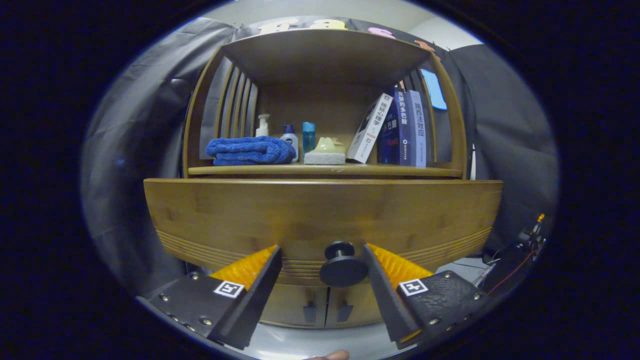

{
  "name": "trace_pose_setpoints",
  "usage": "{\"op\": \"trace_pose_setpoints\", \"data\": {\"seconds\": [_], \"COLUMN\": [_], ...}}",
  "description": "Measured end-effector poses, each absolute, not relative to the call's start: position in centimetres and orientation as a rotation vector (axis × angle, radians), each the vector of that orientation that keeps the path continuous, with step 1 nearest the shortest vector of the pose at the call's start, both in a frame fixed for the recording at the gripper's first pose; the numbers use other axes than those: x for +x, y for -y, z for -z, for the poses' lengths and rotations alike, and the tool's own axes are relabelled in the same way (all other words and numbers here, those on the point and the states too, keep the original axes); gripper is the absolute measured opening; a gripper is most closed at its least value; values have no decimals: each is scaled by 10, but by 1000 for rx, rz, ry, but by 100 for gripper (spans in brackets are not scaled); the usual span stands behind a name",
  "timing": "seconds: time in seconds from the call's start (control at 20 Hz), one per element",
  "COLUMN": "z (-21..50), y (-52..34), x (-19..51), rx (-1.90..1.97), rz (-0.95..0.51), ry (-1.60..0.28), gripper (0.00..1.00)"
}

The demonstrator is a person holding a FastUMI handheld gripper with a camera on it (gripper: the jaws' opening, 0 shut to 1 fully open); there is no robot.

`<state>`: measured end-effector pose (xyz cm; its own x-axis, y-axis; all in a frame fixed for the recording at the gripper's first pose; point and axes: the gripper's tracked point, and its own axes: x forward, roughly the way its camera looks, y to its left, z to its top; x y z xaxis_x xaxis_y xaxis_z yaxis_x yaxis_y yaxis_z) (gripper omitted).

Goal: Pull open the drawer, take out the items inside it, and place them on the countertop above the cabinet.

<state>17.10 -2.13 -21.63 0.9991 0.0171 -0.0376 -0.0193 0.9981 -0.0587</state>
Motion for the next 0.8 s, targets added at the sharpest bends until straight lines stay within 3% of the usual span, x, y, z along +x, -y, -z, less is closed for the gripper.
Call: {"op": "trace_pose_setpoints", "data": {"seconds": [0.8], "z": [206], "y": [17], "x": [243], "rx": [-58], "rz": [-17], "ry": [-78], "gripper": [98]}}
